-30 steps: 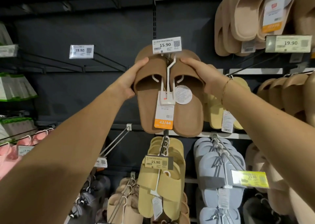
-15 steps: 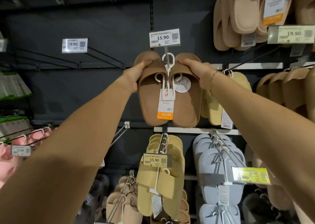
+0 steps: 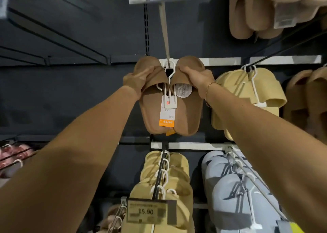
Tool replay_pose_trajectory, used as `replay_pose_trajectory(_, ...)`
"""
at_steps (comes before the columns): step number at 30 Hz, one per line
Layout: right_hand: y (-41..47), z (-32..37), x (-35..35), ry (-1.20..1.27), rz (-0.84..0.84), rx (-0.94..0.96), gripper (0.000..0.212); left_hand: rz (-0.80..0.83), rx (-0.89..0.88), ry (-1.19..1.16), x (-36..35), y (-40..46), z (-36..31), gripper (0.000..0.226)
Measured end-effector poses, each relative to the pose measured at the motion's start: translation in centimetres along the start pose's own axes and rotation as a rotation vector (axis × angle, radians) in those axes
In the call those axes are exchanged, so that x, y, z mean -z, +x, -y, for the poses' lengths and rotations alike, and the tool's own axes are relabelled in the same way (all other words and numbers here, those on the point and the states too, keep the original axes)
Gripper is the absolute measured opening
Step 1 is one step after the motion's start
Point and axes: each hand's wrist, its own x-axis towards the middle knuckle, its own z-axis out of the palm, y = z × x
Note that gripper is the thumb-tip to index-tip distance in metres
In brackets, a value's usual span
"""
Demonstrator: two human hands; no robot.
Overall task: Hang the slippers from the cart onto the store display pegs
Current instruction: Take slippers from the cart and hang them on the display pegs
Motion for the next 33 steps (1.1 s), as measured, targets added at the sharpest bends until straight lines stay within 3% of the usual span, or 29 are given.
replay_pose_trajectory(6,3.4,-2.7,-0.5,-0.016,0.016,0.016,0.126,0.118,-0.028,0.02,-0.2,2.3,2.6,0.071)
replay_pose_trajectory(12,3.0,-3.2,-0.4,-0.04,-0.01,0.007,0.138,0.141,-0.018,0.179,1.1,1.7,3.9,0.08)
replay_pose_trajectory(17,-0.8,-1.9,0.5,-0.207,-0.201,0.16,0.11,0.064,0.005,0.257,3.9,-1.9,2.7,0.087)
replay_pose_trajectory(20,-5.0,-1.0,1.2,-0.224,-0.265,0.273,0.083,0.034,-0.016,0.3,6.6,-6.5,1.7,0.079)
replay_pose_trajectory(22,-9.2,0.0,1.5,-0.229,-0.249,0.284,0.068,0.052,-0.036,0.348,8.3,-10.6,0.7,0.076)
replay_pose_trajectory(25,-18.1,1.6,1.8,-0.256,-0.18,0.319,0.068,0.078,-0.025,0.377,11.7,-17.3,-0.3,0.075)
replay_pose_trajectory(27,-24.3,2.2,2.2,-0.239,-0.125,0.37,0.063,0.09,-0.05,0.445,14.3,-22.6,-1.2,0.062)
replay_pose_trajectory(33,-44.1,1.8,4.2,-0.249,0.014,0.468,0.025,0.104,-0.04,0.538,21.4,-40.0,-0.5,0.041)
